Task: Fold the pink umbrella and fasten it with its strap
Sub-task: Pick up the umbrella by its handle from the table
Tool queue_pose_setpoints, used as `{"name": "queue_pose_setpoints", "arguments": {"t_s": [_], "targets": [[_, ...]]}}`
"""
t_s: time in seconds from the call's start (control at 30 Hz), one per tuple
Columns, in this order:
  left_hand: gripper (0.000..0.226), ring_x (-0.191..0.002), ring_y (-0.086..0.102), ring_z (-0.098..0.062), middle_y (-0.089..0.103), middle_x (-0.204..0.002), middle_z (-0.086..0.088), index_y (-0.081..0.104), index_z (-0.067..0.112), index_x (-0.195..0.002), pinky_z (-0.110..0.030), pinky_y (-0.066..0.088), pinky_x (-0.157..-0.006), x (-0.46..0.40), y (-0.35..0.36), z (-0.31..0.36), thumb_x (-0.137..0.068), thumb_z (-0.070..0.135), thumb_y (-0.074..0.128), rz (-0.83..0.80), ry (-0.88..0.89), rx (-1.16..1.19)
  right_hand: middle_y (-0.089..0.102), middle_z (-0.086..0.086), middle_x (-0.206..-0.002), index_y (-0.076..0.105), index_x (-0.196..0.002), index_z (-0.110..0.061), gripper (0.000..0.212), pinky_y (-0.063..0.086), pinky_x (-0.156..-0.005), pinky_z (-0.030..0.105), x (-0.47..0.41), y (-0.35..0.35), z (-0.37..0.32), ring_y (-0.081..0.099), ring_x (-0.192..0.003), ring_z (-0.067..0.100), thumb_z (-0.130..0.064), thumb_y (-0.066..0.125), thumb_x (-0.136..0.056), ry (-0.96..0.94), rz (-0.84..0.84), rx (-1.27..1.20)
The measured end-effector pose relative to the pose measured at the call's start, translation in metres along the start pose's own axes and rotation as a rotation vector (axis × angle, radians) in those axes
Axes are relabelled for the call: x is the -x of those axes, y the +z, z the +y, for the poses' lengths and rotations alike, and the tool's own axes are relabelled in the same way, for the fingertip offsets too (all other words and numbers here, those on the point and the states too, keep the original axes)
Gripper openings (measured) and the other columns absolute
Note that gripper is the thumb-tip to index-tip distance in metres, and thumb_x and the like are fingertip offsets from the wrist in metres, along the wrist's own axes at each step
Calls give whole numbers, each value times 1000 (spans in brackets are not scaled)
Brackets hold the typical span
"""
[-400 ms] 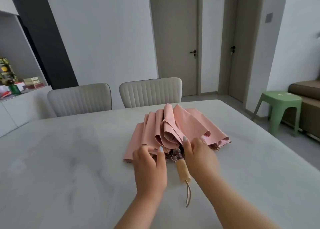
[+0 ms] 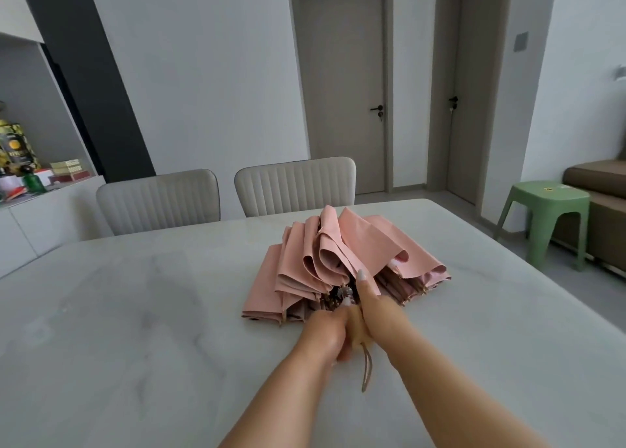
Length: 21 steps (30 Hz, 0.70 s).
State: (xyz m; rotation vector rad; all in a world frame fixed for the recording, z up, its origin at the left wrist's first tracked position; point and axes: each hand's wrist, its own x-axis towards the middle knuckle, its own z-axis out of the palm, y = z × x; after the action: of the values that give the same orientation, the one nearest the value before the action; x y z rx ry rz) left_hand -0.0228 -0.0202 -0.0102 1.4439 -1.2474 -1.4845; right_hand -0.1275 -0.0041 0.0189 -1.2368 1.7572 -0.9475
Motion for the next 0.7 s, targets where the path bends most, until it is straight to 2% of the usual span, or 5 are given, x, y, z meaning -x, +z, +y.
{"name": "queue_pose_setpoints", "arguments": {"t_s": [0.1,0.2,0.37,0.53,0.7], "targets": [[28,-52,49,-11,61,-58,2,66,14,-73,-24,38,-52,7,5,3,-95,30,60,-124,54,52,57,5,-84,58,-111,-7,78,44,-79,34,1,-6,-10,54,-77,22,-73,24,-88,140,-34,-206],[25,-57,57,-7,67,-69,1,66,6,-93,-21,45,-56,11,10,2,-94,31,62,-95,148,30,53,-2,-93,41,-138,-19,62,41,-63,27,5,-15,-25,50,-75,15,-61,24,-96,76,-122,-281],[15,-77,65,-13,67,-90,1,58,23,-102,-29,52,-70,12,16,-10,-91,28,66,3,255,-66,45,7,-144,30,-147,-26,73,43,-95,40,-5,-9,-24,48,-123,28,-70,35,-88,69,-128,-500],[36,-92,66,-6,66,-101,10,41,27,-120,-34,55,-87,15,16,-9,-92,33,63,31,378,-146,72,12,-98,60,-122,-24,87,54,-51,30,-7,-4,-25,58,-61,24,-88,39,-67,146,-122,-834],[41,-102,62,2,63,-109,23,41,37,-127,-29,50,-95,30,3,-8,-90,43,56,-66,428,-268,42,7,-37,64,-109,-5,102,39,-42,22,-4,-5,-20,36,-26,15,-90,27,-64,73,-202,-843]]}}
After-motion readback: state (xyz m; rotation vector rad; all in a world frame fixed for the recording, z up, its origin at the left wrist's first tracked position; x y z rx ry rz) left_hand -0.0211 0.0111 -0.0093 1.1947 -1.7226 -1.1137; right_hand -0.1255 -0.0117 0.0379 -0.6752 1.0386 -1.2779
